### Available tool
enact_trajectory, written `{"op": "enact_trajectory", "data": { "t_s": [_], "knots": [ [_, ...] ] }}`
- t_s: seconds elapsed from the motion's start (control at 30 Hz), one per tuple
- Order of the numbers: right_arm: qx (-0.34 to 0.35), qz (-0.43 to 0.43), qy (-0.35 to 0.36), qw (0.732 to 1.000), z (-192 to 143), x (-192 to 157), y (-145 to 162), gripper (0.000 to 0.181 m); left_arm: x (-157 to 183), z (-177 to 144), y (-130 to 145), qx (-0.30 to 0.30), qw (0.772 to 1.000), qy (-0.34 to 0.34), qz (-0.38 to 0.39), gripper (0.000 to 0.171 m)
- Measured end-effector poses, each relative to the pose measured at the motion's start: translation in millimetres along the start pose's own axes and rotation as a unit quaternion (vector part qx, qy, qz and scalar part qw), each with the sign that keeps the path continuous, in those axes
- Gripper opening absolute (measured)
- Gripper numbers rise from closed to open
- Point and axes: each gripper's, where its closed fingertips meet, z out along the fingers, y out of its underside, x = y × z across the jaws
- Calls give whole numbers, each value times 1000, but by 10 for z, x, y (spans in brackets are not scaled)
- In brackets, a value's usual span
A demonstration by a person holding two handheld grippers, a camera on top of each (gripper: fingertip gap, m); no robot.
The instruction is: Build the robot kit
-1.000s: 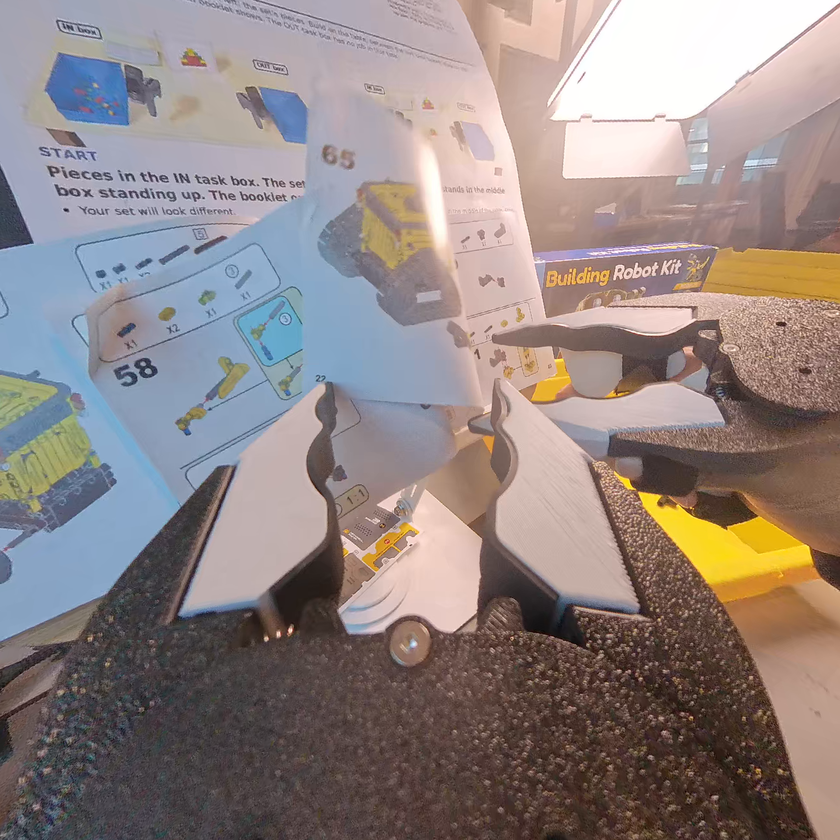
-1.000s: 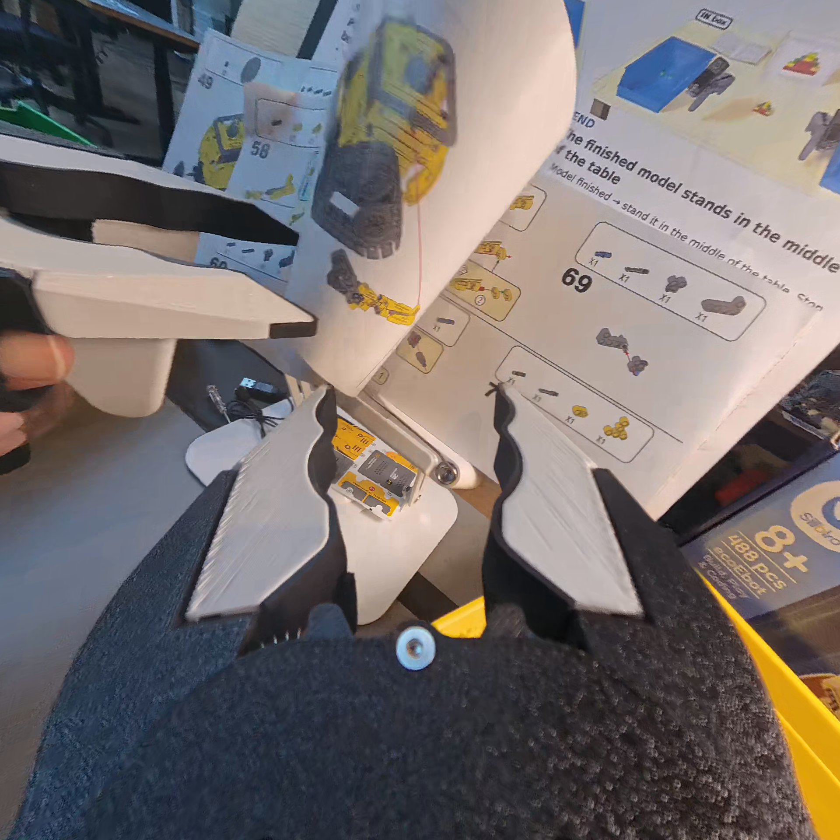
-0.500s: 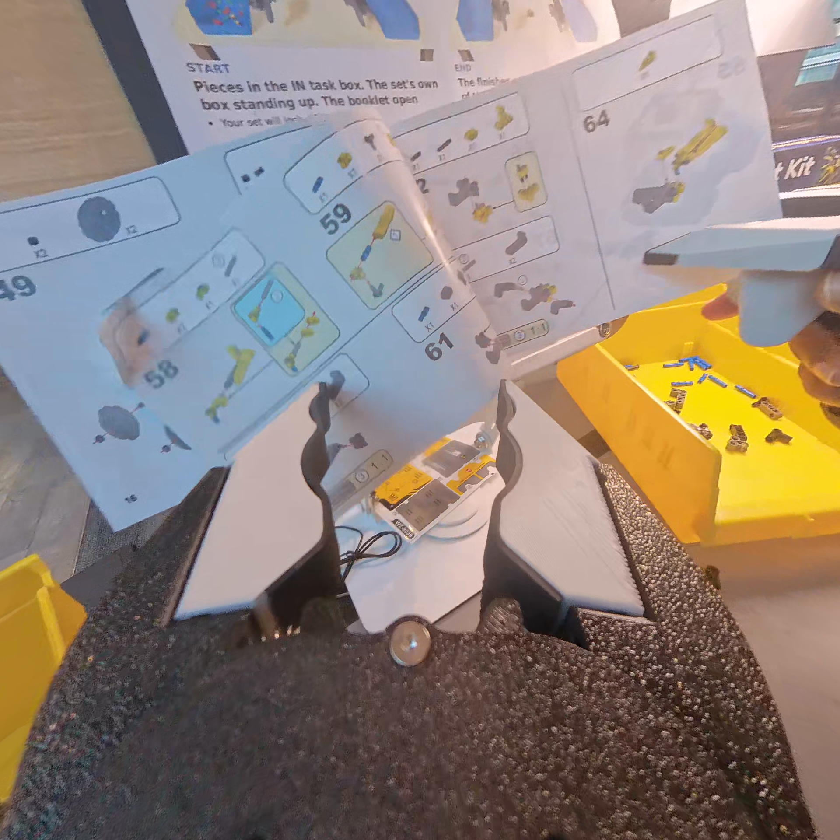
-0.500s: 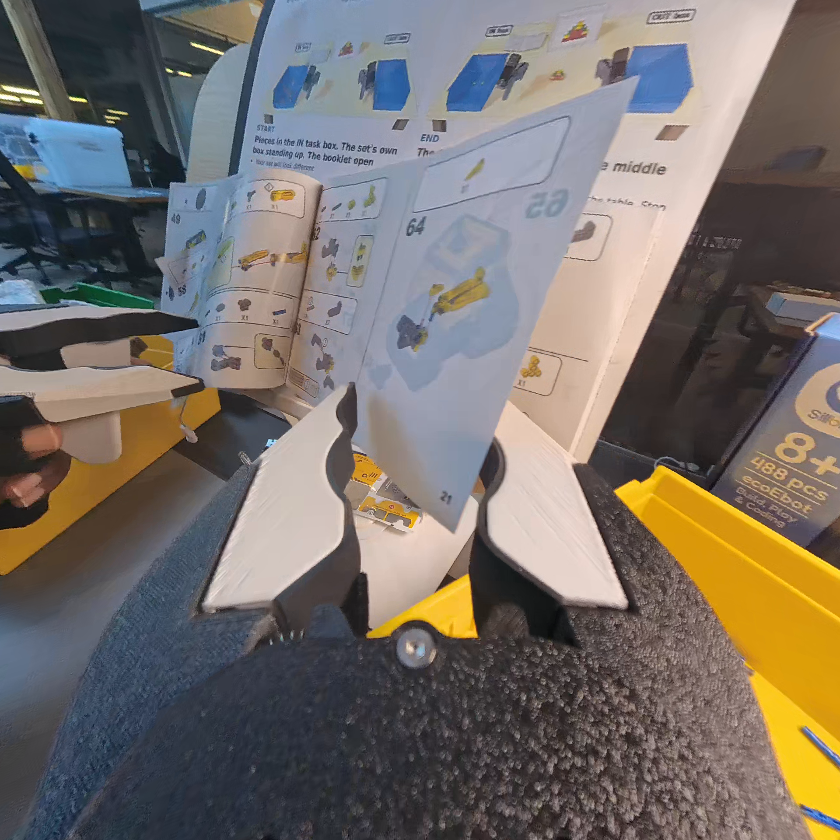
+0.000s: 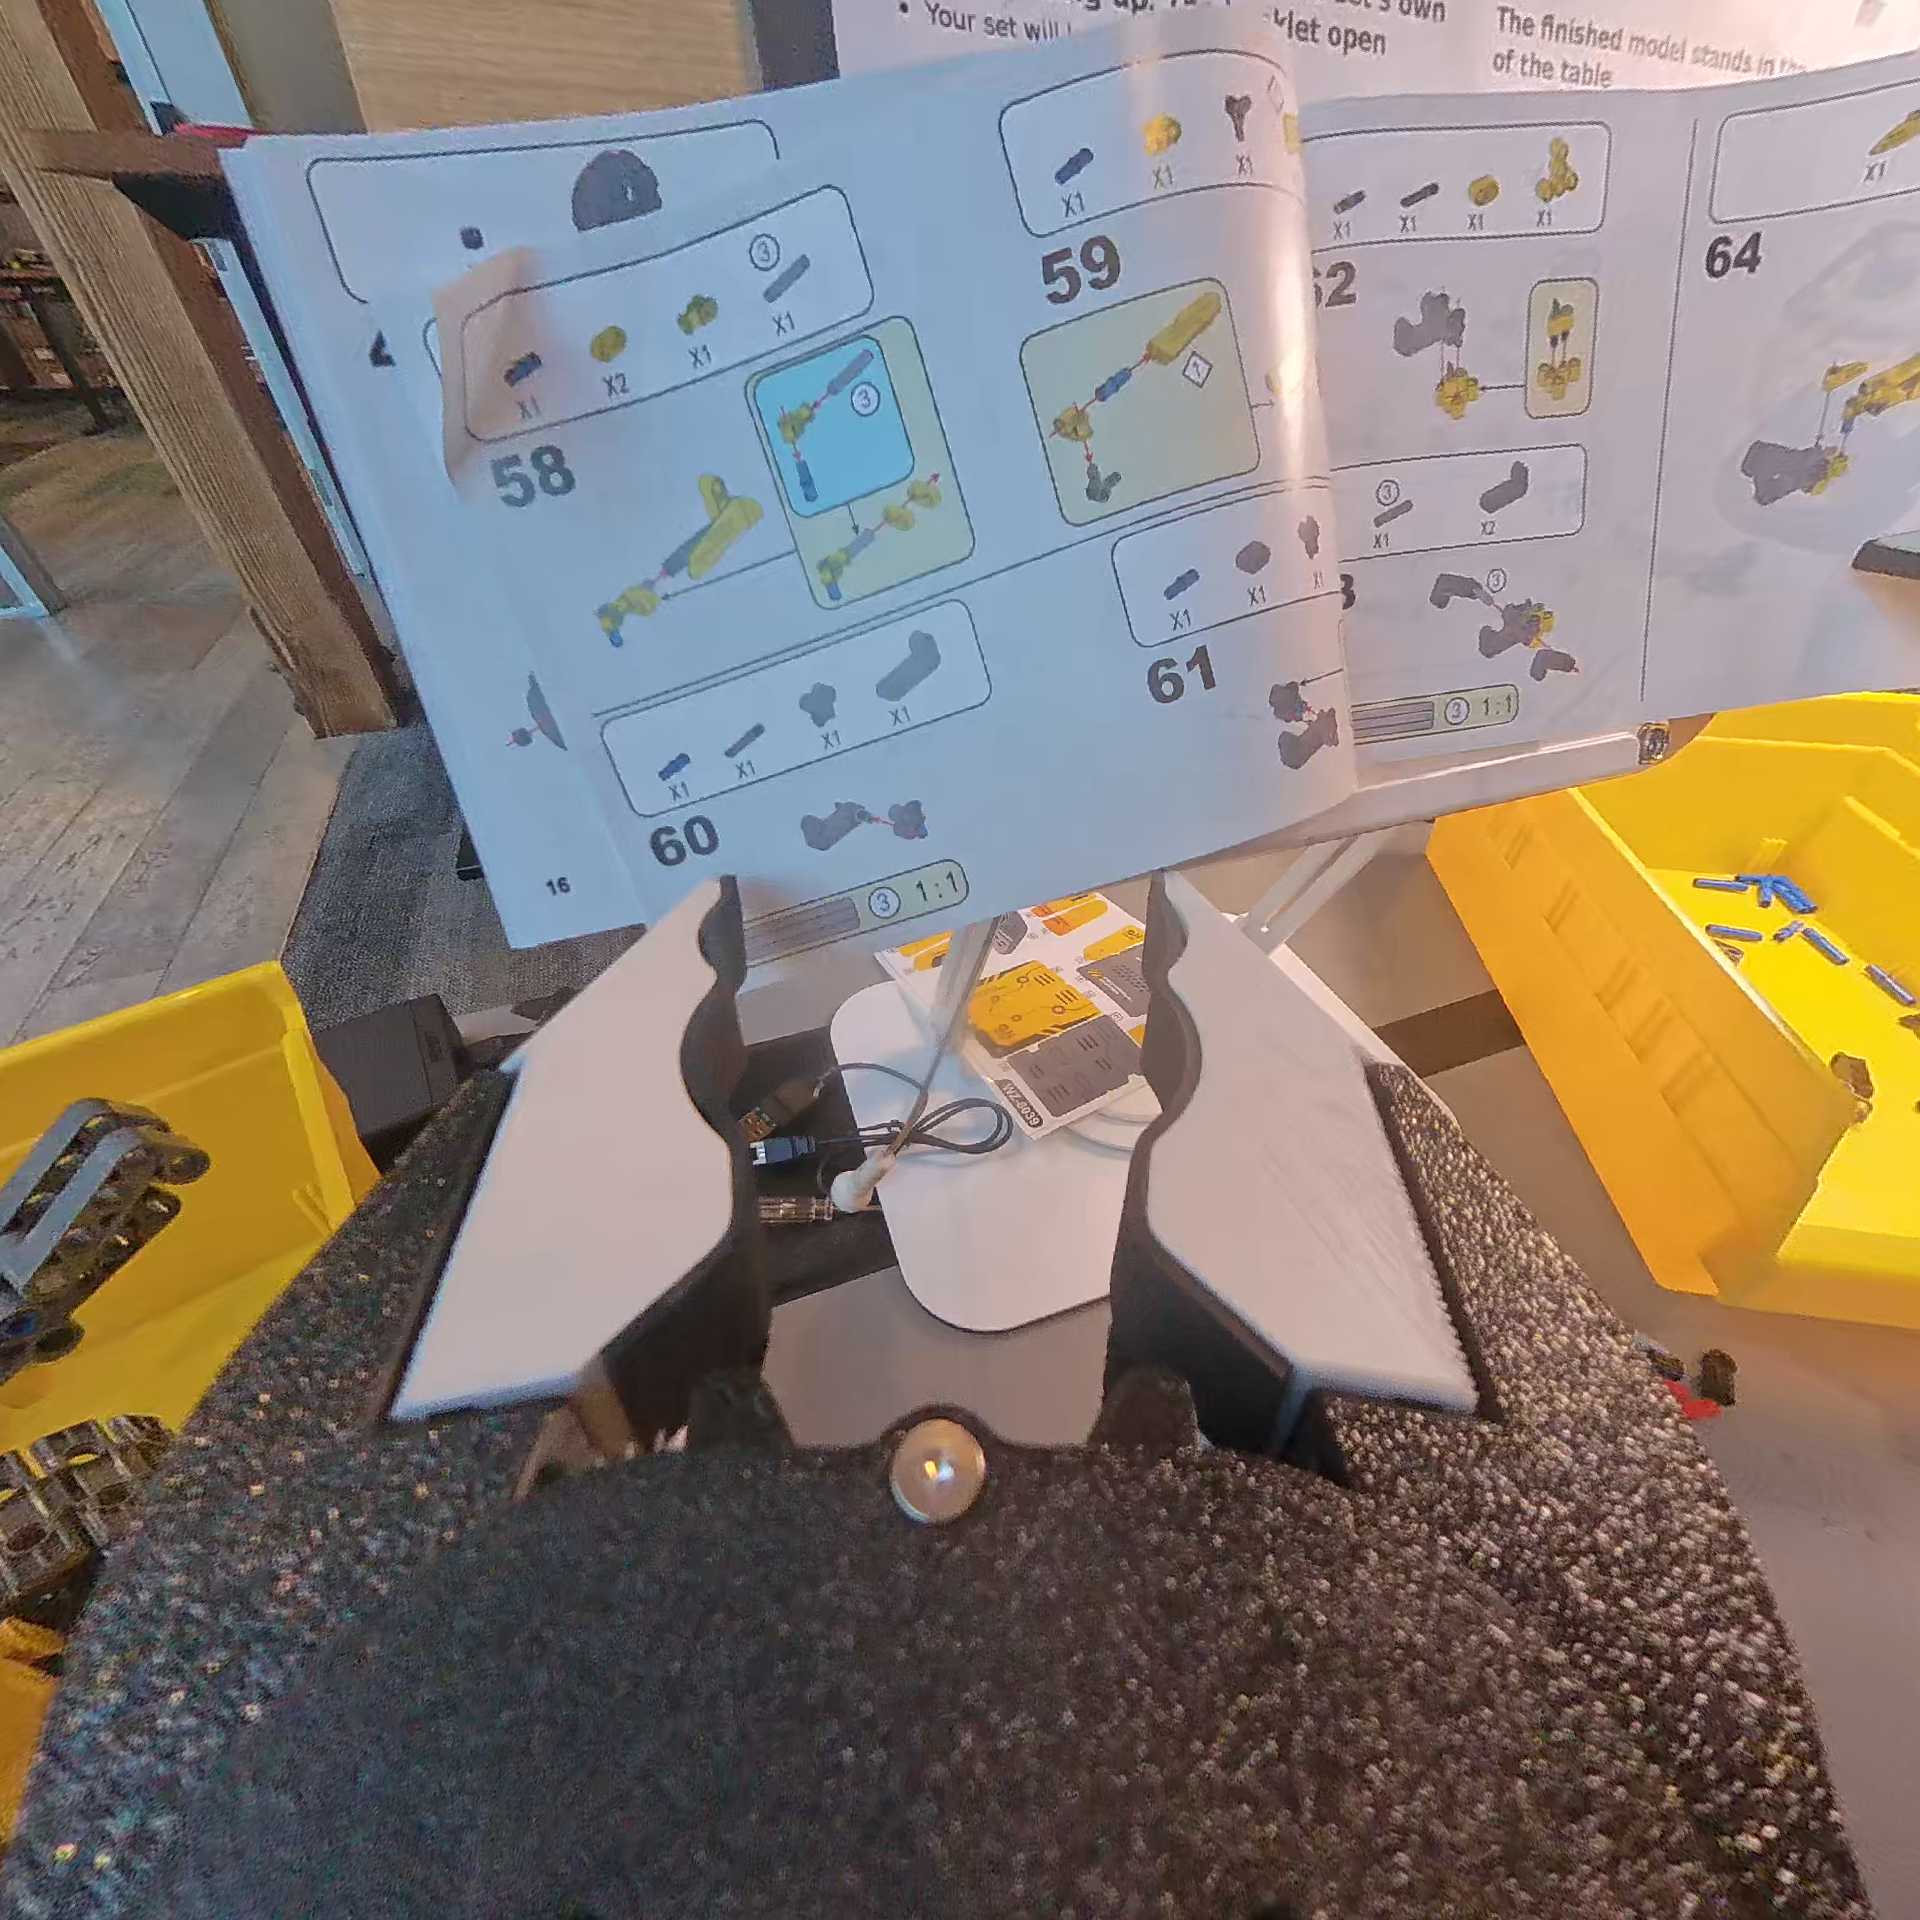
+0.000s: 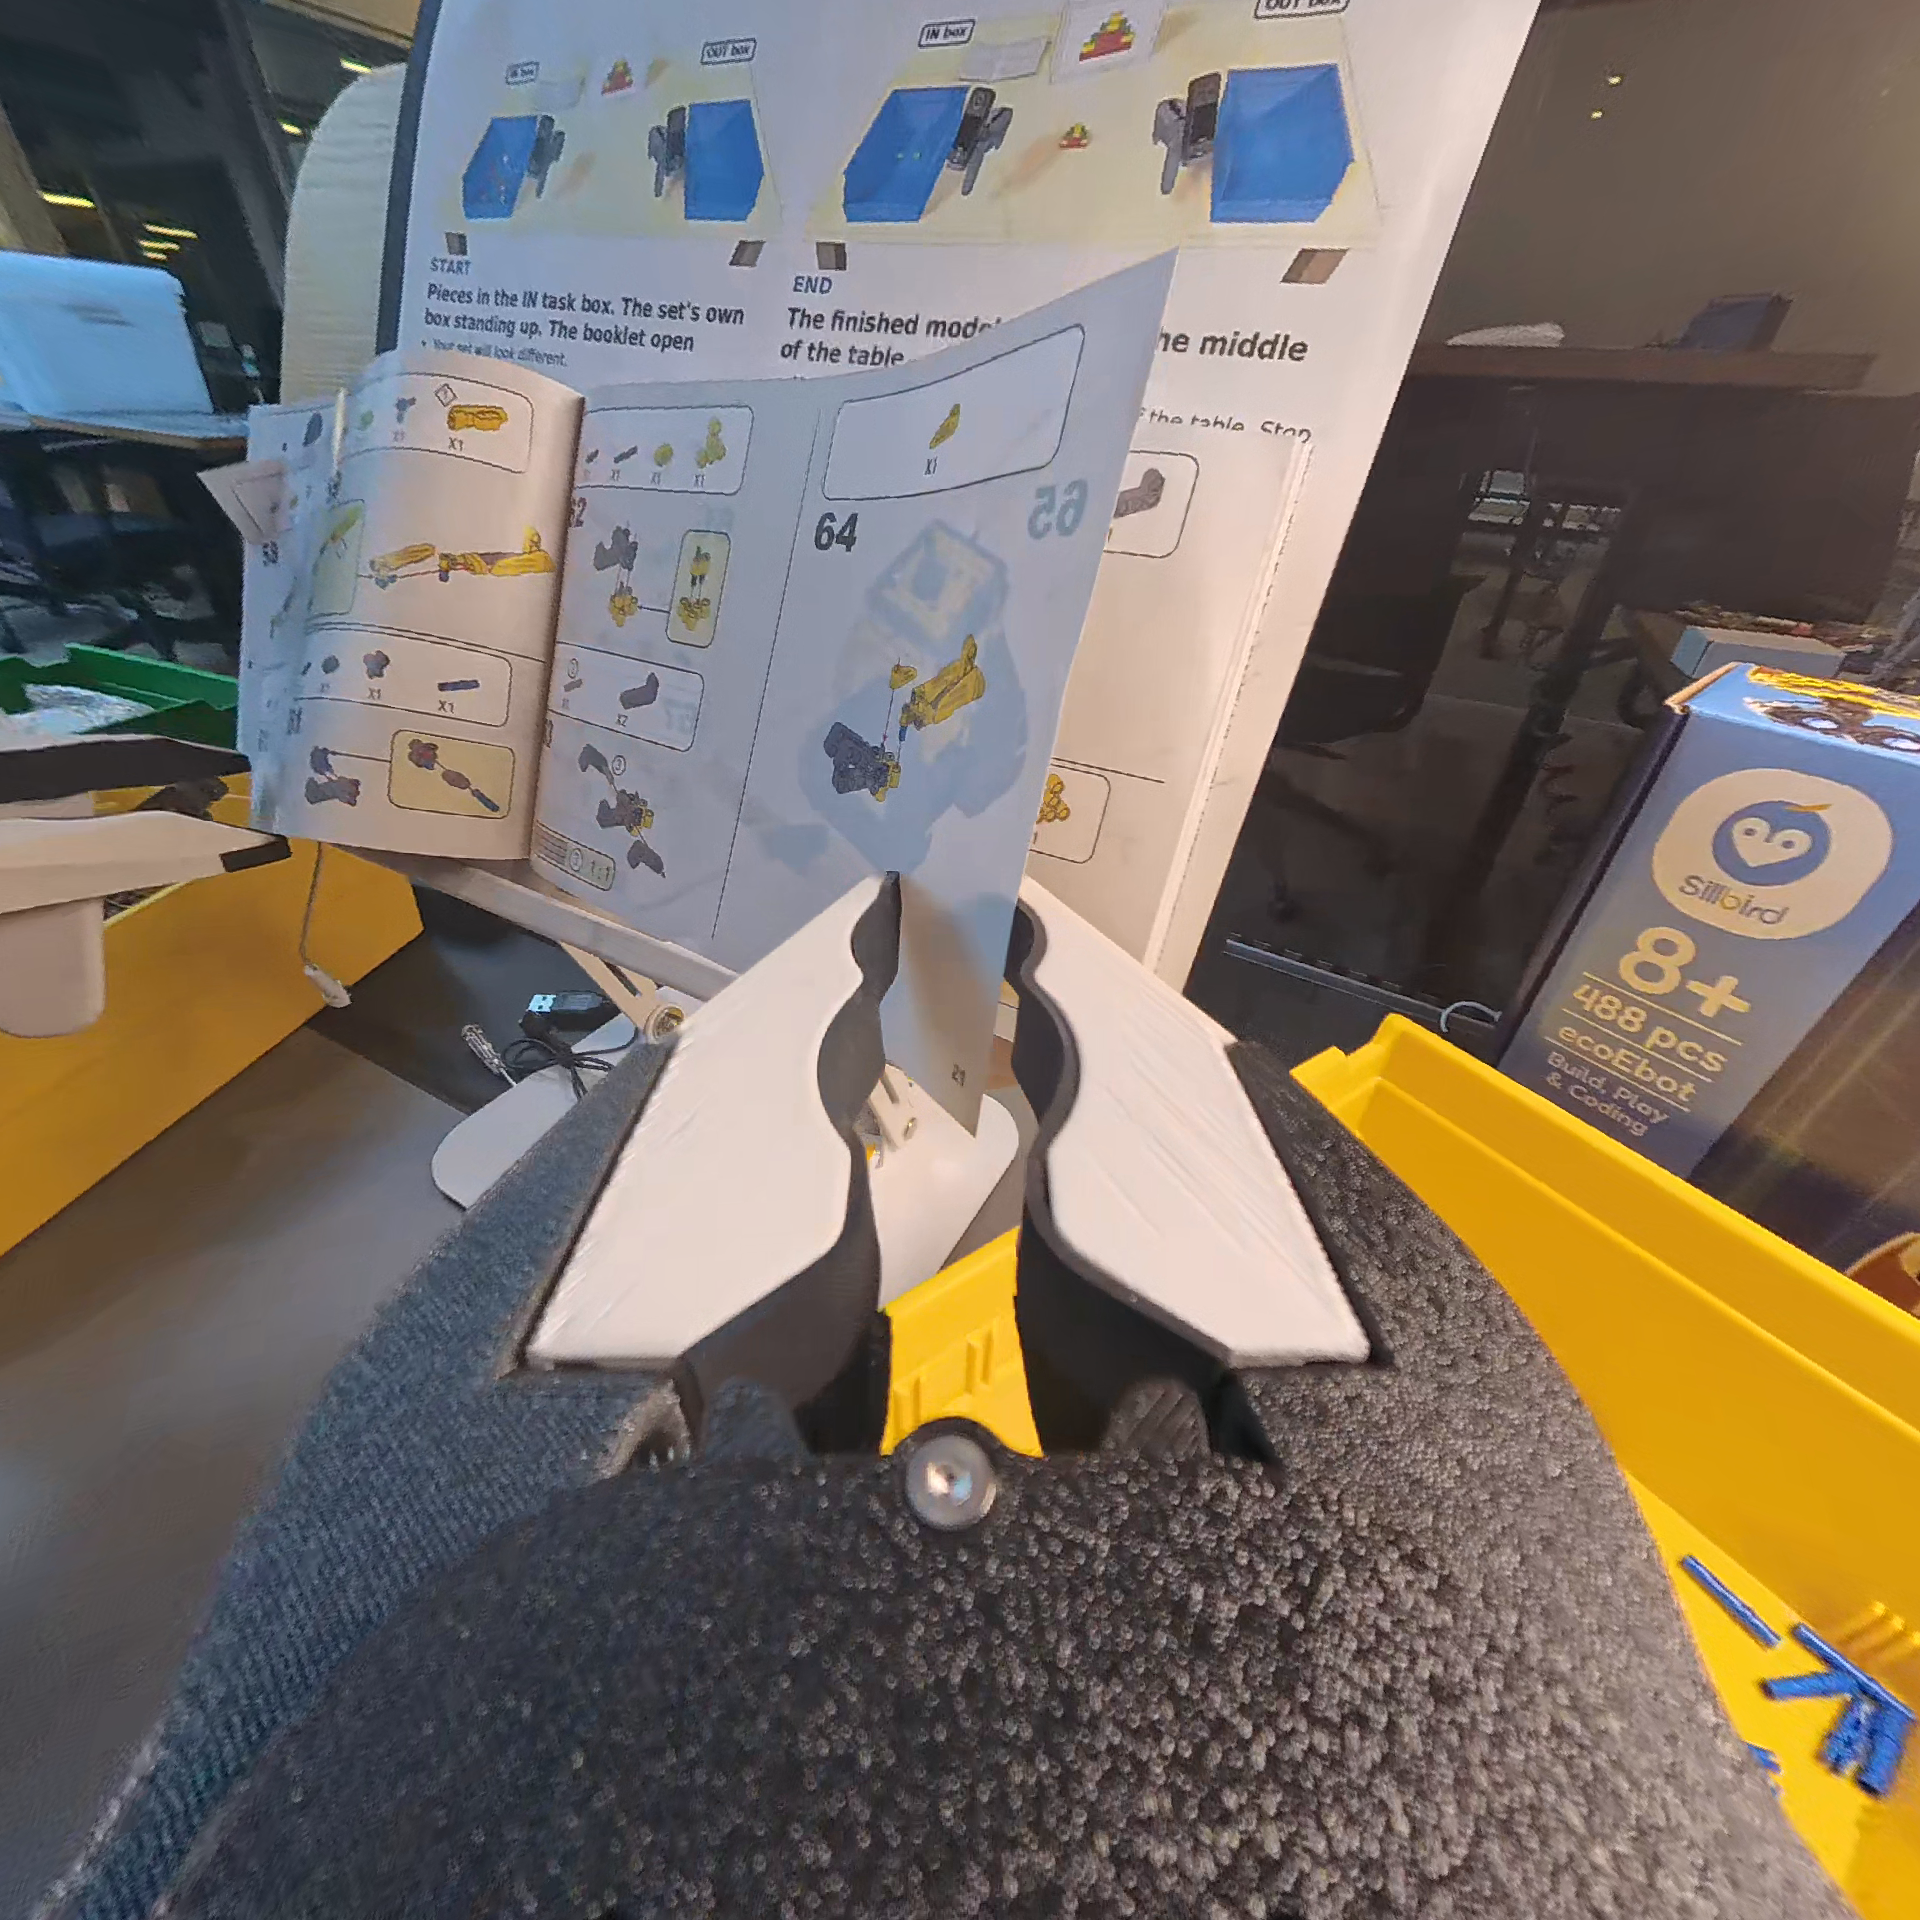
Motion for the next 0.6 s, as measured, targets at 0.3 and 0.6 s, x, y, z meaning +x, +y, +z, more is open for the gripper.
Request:
{"op": "enact_trajectory", "data": {
  "t_s": [0.3,0.6],
  "knots": [
    [-11,-11,4,1000,21,50,29,15,-82,43,32,-5,1000,-10,-8,74],
    [-9,-16,-4,1000,-5,1,0,9,-105,55,30,-7,1000,-14,-11,73]
  ]
}}
